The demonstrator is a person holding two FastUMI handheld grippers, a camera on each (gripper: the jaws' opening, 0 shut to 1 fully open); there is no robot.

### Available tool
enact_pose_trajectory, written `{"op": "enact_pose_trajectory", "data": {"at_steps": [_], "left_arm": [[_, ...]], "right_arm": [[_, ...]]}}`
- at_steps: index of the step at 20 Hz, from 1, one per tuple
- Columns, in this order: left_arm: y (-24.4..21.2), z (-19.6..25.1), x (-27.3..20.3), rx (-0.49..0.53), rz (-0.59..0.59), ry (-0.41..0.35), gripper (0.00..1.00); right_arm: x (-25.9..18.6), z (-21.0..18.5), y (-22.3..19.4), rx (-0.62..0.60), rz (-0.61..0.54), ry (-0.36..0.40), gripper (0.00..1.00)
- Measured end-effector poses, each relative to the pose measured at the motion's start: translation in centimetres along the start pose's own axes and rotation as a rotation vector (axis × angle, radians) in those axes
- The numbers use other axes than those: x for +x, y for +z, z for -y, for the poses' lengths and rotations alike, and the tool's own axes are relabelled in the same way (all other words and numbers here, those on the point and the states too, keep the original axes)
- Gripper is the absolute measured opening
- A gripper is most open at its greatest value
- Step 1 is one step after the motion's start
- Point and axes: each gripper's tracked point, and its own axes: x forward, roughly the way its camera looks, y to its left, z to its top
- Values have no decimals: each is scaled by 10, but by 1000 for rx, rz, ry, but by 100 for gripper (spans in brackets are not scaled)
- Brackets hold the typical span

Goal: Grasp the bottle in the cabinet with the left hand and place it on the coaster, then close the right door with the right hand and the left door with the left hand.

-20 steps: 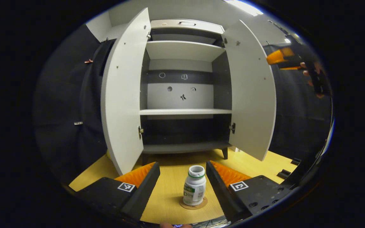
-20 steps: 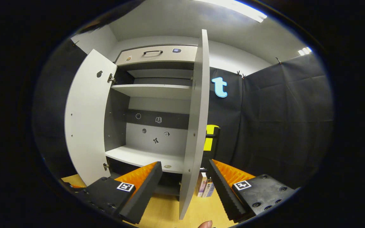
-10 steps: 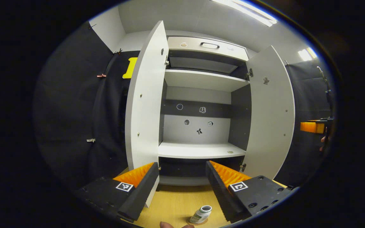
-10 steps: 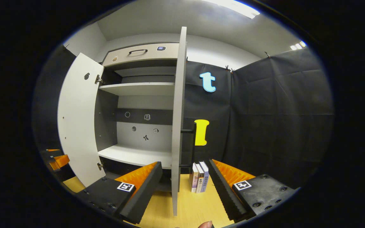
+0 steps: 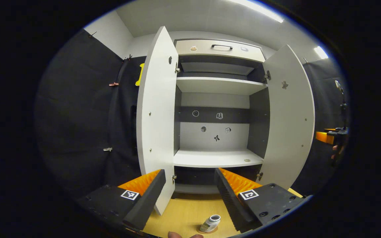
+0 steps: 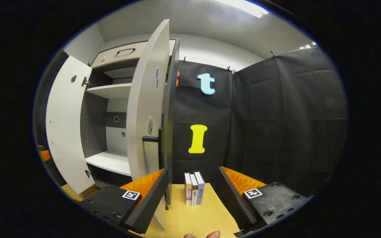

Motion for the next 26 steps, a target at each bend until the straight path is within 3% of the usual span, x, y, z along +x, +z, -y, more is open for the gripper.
{"op": "enact_pose_trajectory", "data": {"at_steps": [6, 13, 26], "left_arm": [[5, -11, -9, 11, 4, 67, 95], [-9, -29, -9, 26, -25, 84, 95], [-17, -66, 5, -3, -24, 65, 95]], "right_arm": [[28, 2, 2, 66, 3, 35, 98], [23, -7, -2, 102, -13, 39, 96], [18, -107, -1, 86, -27, 148, 96]]}}
